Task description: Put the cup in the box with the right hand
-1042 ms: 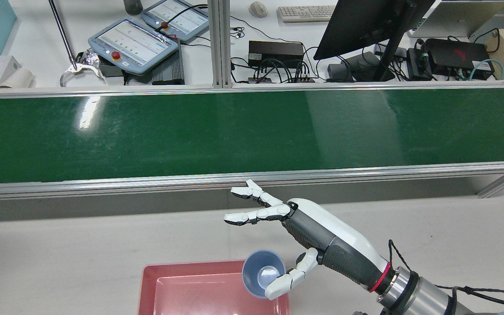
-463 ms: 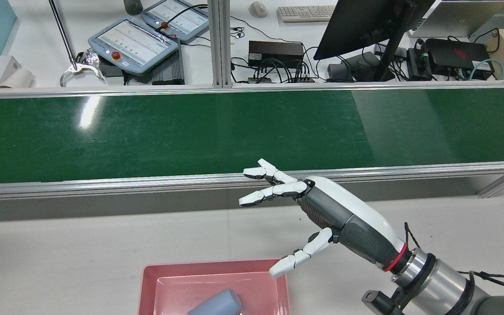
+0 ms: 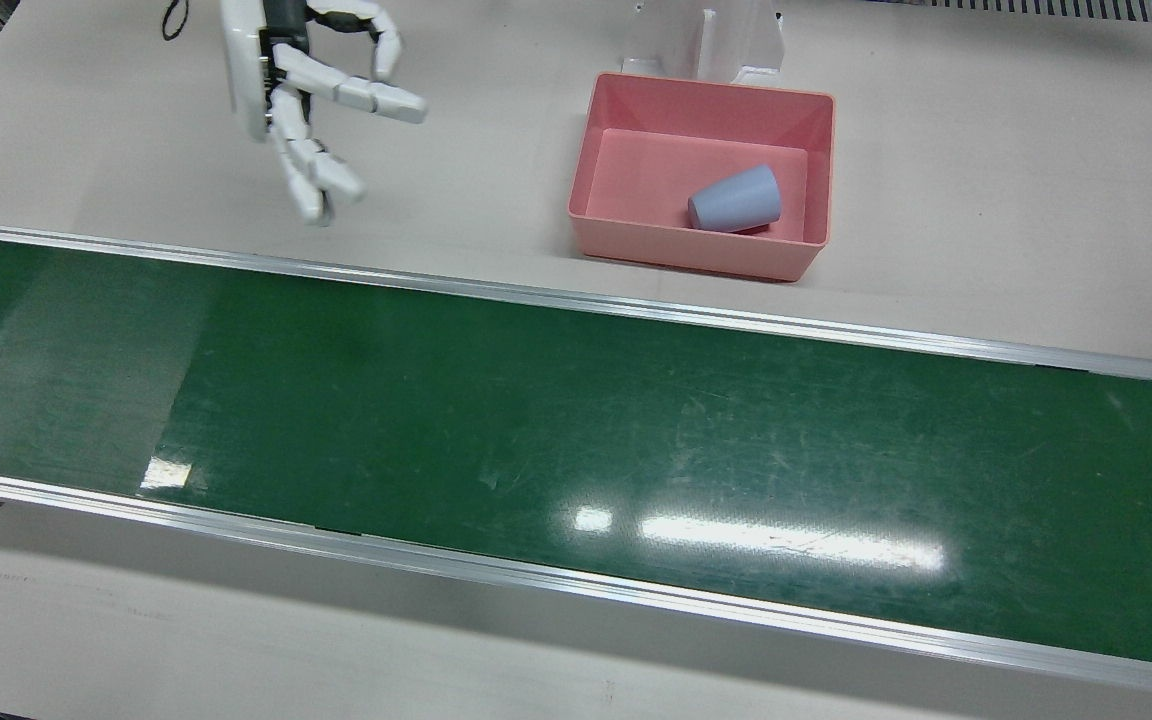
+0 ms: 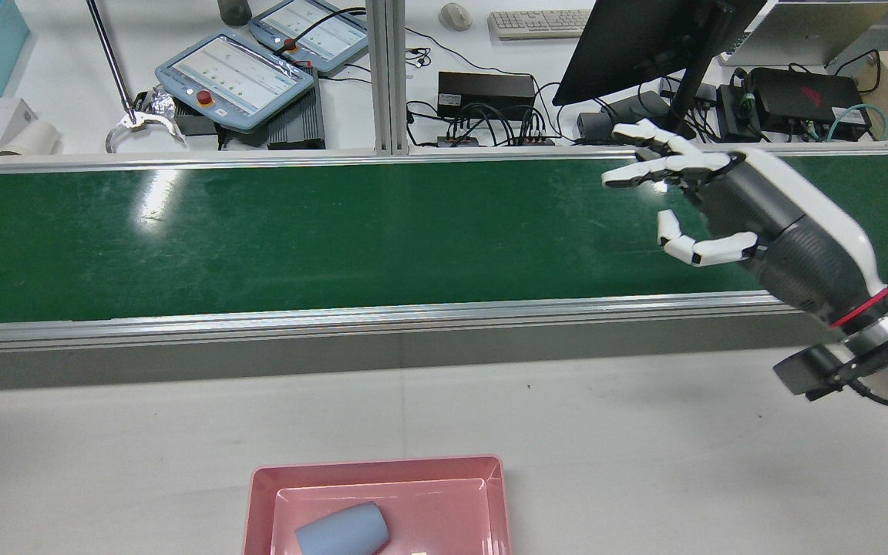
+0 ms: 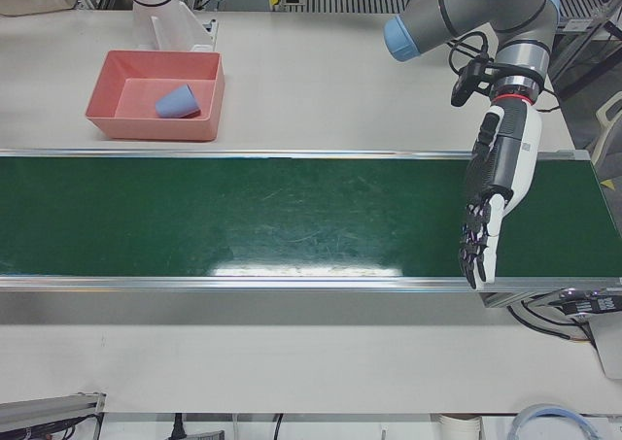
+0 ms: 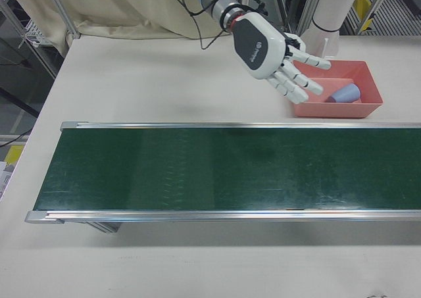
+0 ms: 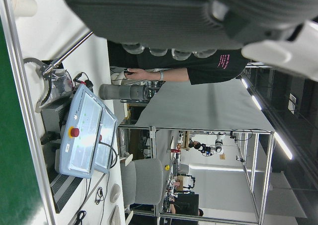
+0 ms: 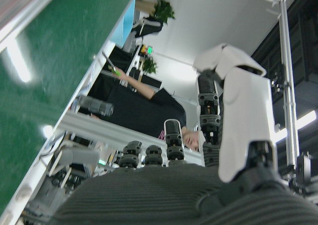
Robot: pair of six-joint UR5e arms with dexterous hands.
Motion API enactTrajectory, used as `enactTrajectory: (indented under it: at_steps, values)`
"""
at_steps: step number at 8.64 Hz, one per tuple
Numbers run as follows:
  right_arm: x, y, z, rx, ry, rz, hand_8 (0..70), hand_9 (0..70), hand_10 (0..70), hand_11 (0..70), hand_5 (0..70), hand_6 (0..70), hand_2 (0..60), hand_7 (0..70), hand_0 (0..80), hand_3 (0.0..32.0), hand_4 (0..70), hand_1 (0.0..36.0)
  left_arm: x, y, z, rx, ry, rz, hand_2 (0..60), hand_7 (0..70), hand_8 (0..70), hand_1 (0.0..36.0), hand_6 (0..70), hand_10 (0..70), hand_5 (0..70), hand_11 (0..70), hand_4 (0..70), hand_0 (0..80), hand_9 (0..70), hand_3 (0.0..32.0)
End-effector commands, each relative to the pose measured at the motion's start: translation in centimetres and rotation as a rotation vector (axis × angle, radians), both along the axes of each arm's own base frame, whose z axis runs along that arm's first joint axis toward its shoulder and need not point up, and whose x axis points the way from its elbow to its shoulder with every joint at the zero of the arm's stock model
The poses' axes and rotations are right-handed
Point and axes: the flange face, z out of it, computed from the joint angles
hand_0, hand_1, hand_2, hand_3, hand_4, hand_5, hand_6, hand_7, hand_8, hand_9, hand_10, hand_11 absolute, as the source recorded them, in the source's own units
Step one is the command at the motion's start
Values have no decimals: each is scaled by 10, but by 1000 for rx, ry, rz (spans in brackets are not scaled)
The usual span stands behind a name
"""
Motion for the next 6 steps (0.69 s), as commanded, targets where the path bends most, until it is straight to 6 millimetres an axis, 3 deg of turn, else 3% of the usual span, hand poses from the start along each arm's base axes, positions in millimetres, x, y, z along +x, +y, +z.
enactTrajectory:
  at_steps: [1,2,3,4,5,6]
  values:
    - [141,-67,85,-153,115,182,23,60,53,109,96,67,74,163,773,0,245,294,-1,1,1,-2,0,-2,0,0,0,0,0,0,0,0,0,0,0,0]
    - [173,-79,113,-211,120,218,4,31,37,78,69,48,64,106,582,0,193,209,-1,0,0,0,0,-2,0,0,0,0,0,0,0,0,0,0,0,0]
    - [194,-91,146,-273,114,243,0,10,26,51,32,33,92,80,449,0,135,95,-1,0,0,0,0,-2,0,0,0,0,0,0,0,0,0,0,0,0]
    - [204,-106,183,-302,101,263,0,6,14,28,13,26,89,75,348,0,119,34,0,0,0,0,0,-1,0,0,0,0,0,0,0,0,0,0,0,0]
    - [205,-118,217,-326,105,253,0,7,11,22,9,27,28,84,367,0,136,8,0,0,-1,2,0,1,0,0,0,0,0,0,0,0,0,0,0,0]
    - [201,-130,231,-334,101,249,0,16,10,21,13,29,73,91,359,0,104,29,0,0,-1,2,0,1,0,0,0,0,0,0,0,0,0,0,0,0]
